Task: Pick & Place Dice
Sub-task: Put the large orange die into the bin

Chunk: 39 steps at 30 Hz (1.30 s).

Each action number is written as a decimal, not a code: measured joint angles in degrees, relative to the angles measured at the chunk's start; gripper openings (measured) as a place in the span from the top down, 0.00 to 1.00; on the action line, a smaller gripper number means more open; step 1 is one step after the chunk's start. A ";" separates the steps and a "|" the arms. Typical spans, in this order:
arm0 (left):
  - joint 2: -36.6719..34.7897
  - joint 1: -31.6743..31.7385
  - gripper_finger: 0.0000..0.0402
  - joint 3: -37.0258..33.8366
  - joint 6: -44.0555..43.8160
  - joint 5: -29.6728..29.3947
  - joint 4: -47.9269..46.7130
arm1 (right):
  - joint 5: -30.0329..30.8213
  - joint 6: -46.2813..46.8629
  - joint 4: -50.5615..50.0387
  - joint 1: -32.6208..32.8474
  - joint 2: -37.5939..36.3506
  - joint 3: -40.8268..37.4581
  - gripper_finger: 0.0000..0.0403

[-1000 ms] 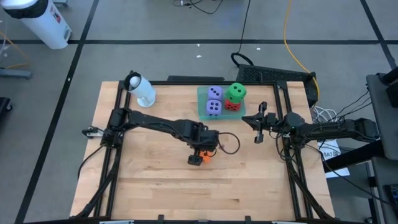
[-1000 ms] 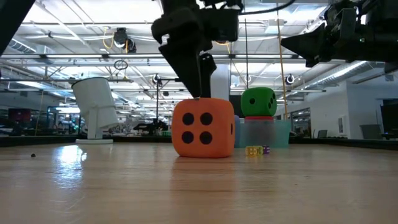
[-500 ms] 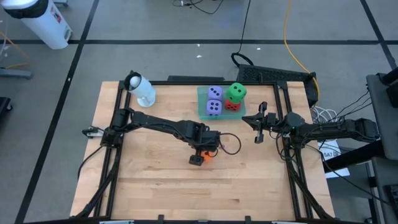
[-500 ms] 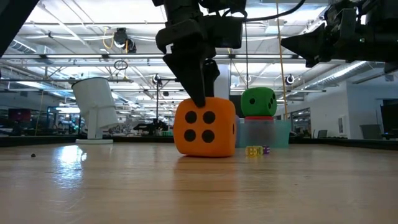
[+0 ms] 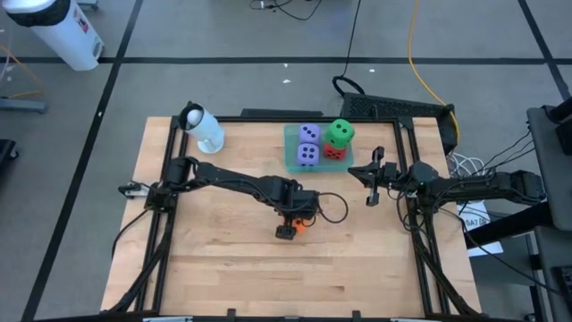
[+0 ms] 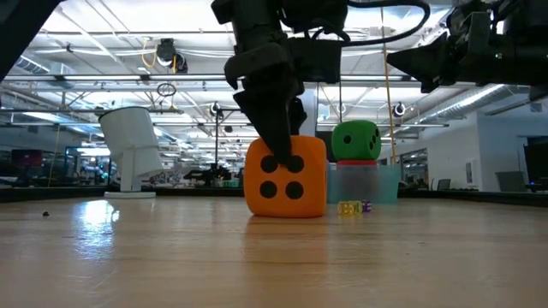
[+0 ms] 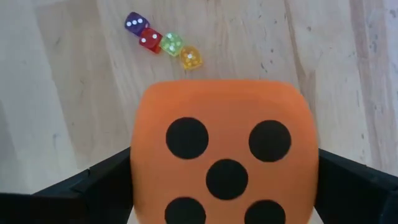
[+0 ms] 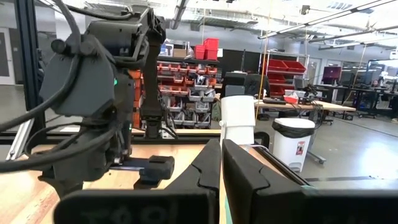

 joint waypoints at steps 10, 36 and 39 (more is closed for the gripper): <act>0.15 -0.07 0.00 -0.21 -0.97 -3.11 0.87 | 0.00 0.00 0.02 0.00 0.00 -0.01 0.98; -15.39 4.52 0.01 -0.47 -2.64 -32.01 9.44 | -0.02 0.02 -0.09 -0.02 0.00 0.00 0.98; -16.82 6.57 0.01 -0.45 -2.69 -30.25 12.58 | -0.02 0.02 -0.50 -0.01 0.00 0.00 0.98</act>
